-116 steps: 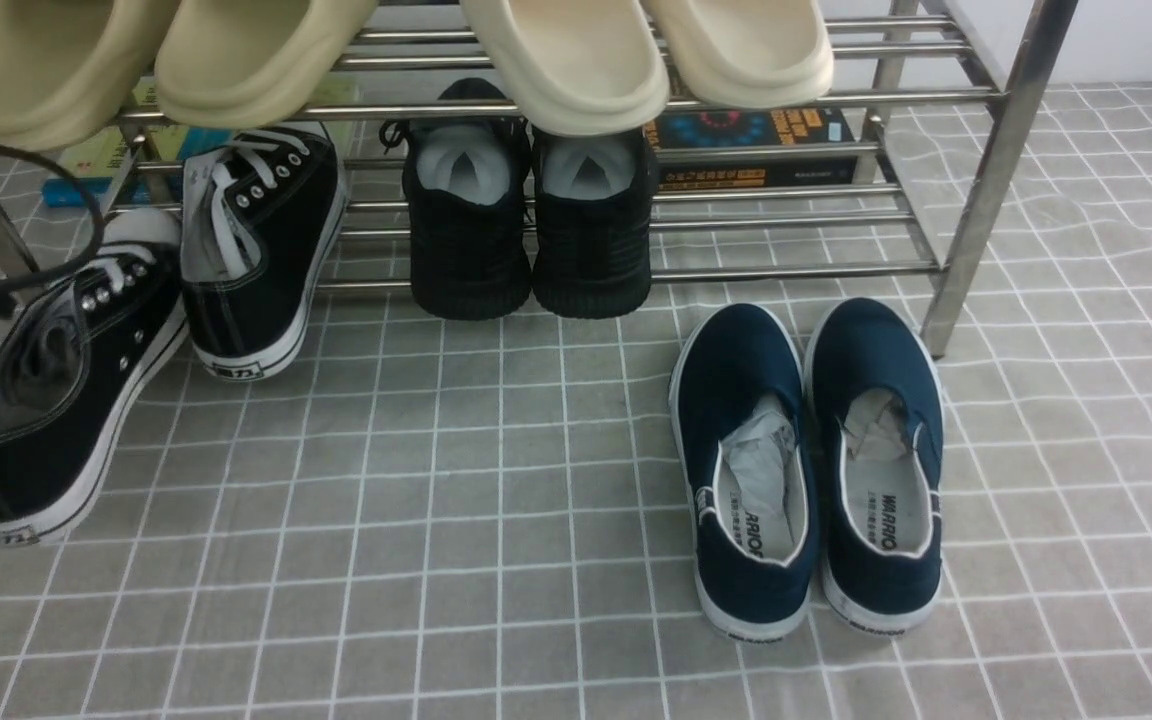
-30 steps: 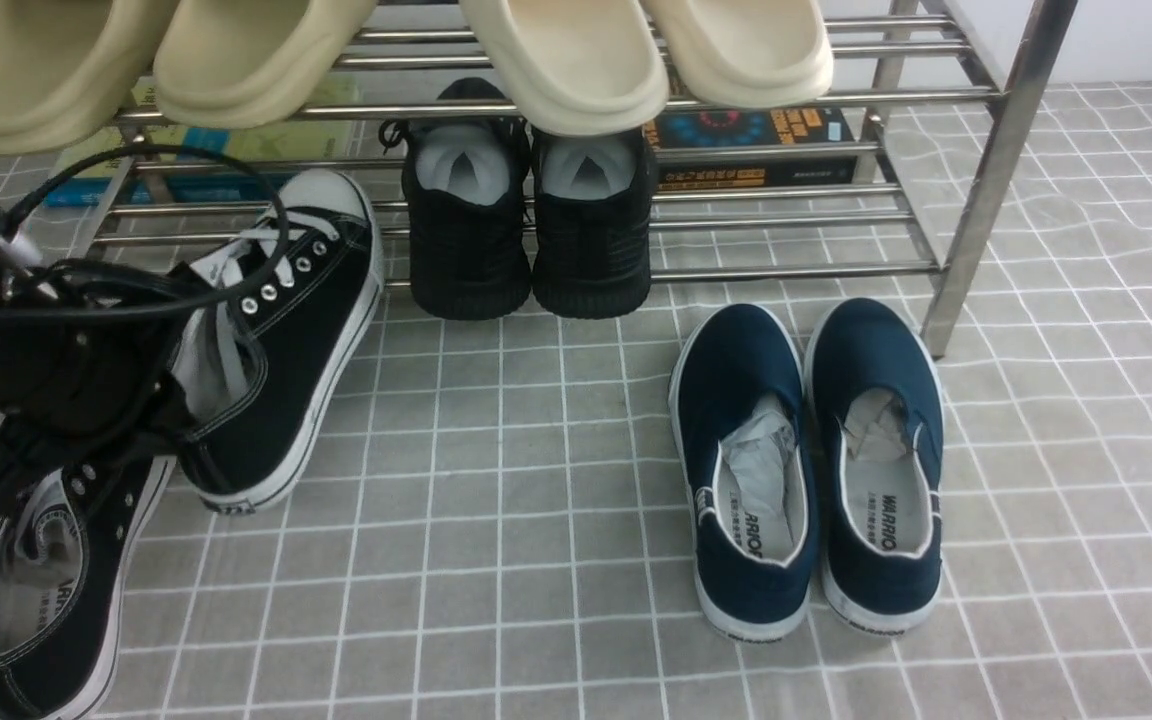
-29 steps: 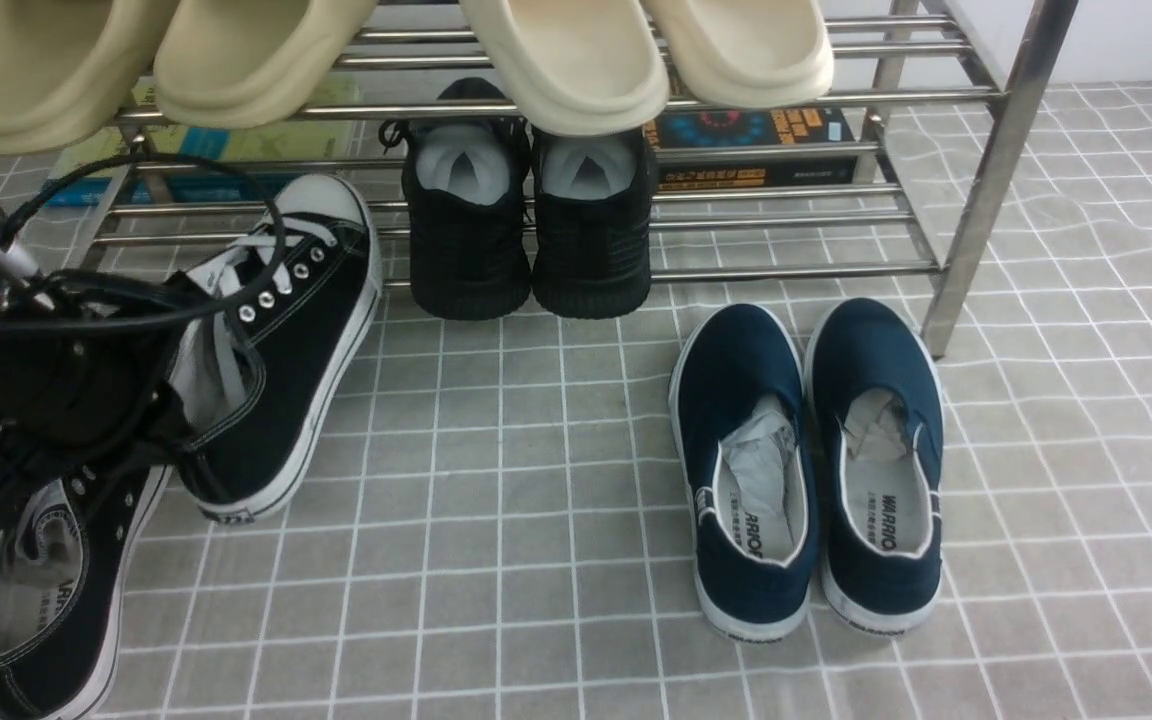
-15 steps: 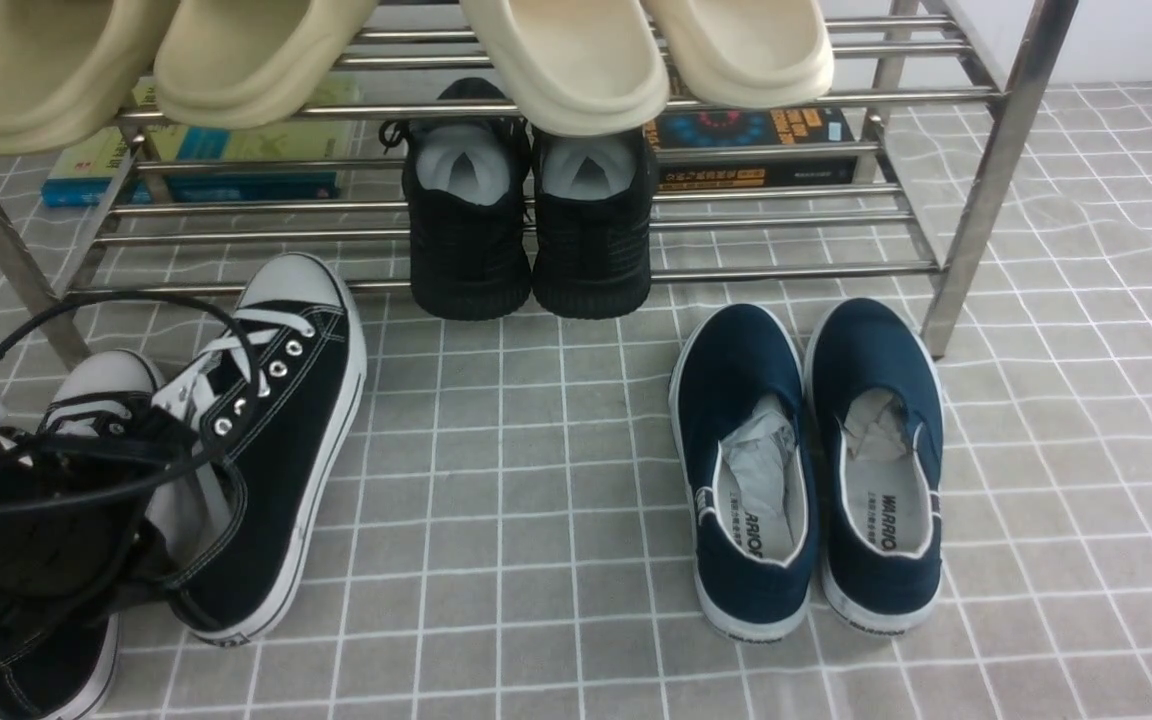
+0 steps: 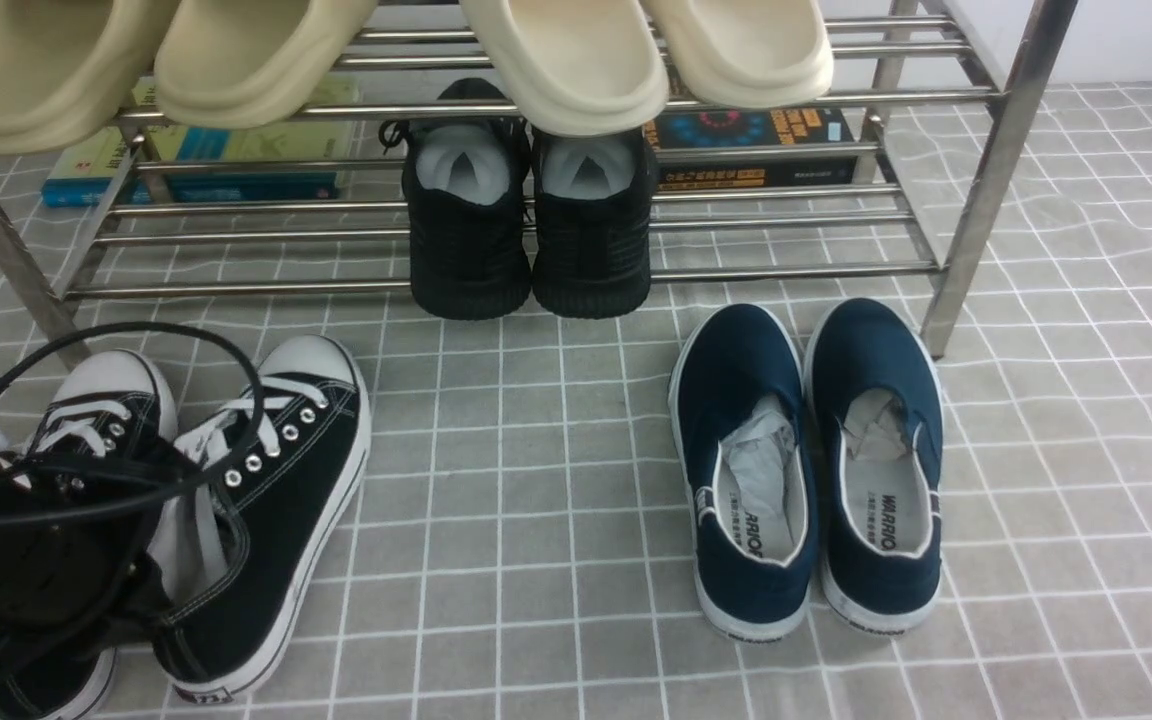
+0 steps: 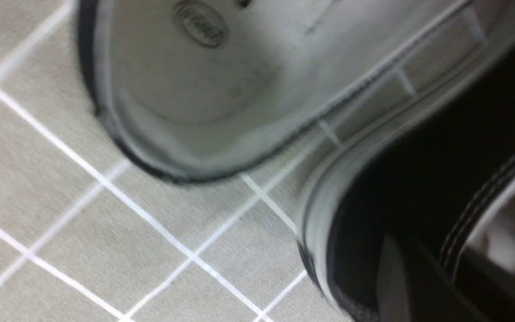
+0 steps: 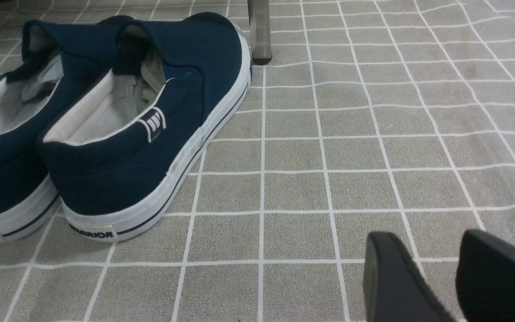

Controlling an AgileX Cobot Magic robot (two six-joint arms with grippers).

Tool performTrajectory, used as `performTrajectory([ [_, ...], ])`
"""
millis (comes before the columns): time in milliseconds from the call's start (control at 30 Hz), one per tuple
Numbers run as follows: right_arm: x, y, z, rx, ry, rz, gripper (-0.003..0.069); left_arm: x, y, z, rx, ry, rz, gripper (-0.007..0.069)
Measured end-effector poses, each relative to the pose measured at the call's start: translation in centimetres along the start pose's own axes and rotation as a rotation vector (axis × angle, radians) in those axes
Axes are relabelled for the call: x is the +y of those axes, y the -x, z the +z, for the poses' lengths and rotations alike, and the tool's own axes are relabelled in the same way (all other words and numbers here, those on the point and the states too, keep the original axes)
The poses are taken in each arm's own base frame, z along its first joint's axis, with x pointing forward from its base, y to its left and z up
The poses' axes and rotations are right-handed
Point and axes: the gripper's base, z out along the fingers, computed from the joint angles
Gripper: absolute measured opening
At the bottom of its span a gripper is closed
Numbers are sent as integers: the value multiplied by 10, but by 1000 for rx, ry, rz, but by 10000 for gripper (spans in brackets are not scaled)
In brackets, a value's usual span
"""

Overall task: Take the shoes off the shelf with your hand from the grey coffee tablecloth.
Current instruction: 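Set the held shoe down on the floor in front of the rack with the left gripper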

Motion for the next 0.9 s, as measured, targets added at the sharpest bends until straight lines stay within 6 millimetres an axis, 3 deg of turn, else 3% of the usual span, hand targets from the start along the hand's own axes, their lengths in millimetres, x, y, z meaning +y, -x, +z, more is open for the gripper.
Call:
performTrajectory([
  [333,0,0,0,0,0,0,239,0,0,0,-4,4,14,66],
  [433,0,0,0,0,0,0,239,0,0,0,-1,6,42,99],
  [533,0,0,0,0,0,0,239,-1,0,-6,-7,-1,97,179],
  [667,0,0,0,0,0,0,239,-6,1,-26,-60,-65,143,274],
  [733,0,0,0,0,0,0,239,-8,0,-52,-126,-126,209,309],
  [833,0,0,0,0,0,0,239,-6,-4,-84,-191,-166,297,295],
  [900,0,0,0,0,0,0,239,2,-14,-111,-229,-180,398,230],
])
